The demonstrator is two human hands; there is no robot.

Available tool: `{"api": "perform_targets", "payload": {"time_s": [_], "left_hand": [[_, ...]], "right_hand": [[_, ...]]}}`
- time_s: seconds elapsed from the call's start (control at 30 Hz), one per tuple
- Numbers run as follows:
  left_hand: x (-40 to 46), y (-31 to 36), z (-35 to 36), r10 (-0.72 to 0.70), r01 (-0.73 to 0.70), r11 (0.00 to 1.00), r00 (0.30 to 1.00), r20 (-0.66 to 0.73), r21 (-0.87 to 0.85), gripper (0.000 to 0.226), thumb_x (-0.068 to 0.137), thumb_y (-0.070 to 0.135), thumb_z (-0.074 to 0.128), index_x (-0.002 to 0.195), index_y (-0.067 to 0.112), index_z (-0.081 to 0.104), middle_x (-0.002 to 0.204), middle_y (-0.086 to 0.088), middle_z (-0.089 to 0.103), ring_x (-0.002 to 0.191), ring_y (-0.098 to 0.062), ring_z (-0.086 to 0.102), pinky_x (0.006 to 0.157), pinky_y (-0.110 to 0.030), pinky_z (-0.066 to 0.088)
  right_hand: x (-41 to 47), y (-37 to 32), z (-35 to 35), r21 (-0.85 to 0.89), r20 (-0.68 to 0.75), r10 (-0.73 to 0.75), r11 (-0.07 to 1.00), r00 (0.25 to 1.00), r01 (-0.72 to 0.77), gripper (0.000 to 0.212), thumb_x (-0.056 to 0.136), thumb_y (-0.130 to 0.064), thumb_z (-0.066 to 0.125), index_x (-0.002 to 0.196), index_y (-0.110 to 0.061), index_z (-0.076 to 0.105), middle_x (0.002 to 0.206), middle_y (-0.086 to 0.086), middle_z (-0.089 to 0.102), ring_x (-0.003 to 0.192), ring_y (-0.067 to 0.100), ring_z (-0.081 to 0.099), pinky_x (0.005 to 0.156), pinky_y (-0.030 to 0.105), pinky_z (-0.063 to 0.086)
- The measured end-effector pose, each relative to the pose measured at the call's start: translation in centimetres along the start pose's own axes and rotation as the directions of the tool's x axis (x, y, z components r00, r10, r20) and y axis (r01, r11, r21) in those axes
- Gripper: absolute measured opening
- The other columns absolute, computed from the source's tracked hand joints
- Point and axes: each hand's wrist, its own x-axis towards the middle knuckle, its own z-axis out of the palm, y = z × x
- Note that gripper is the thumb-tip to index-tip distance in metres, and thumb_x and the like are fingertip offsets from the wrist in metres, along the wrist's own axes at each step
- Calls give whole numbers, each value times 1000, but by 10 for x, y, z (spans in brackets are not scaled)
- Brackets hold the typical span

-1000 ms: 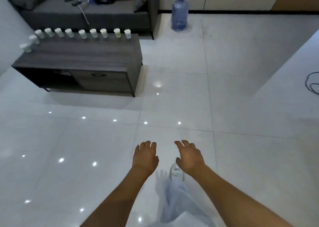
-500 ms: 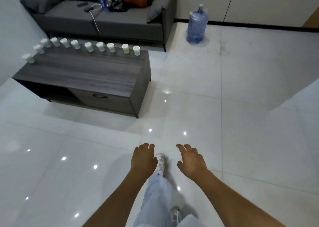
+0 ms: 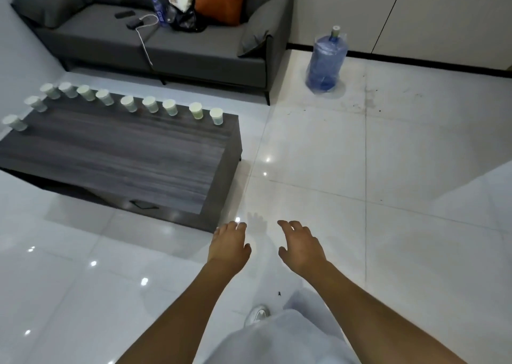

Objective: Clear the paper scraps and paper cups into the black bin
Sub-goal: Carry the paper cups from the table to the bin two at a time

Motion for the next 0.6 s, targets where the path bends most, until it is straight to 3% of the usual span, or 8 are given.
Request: {"api": "perform_targets", "payload": {"time_s": [0.4, 0.6], "left_hand": [[267, 63, -69, -93, 93, 991, 996, 8, -92, 50, 94, 33, 52, 140, 17, 39, 140, -4, 45, 128, -21, 42, 110, -33, 32], [361, 86, -109, -177, 179, 974, 984, 26, -140, 51, 94, 31, 52, 140, 15, 40, 141, -5, 44, 129, -22, 41, 111, -33, 32]], "right_hand": [[249, 71, -148, -83, 26, -91, 992, 996, 92, 63, 92, -22, 50, 149, -24, 23, 147, 4, 34, 125, 26, 42, 93, 36, 43], [351, 91, -216, -110, 80, -127, 985, 989, 136, 64, 92, -21, 51, 149, -24, 24, 147, 6, 35, 125, 27, 42, 93, 37, 44]]}}
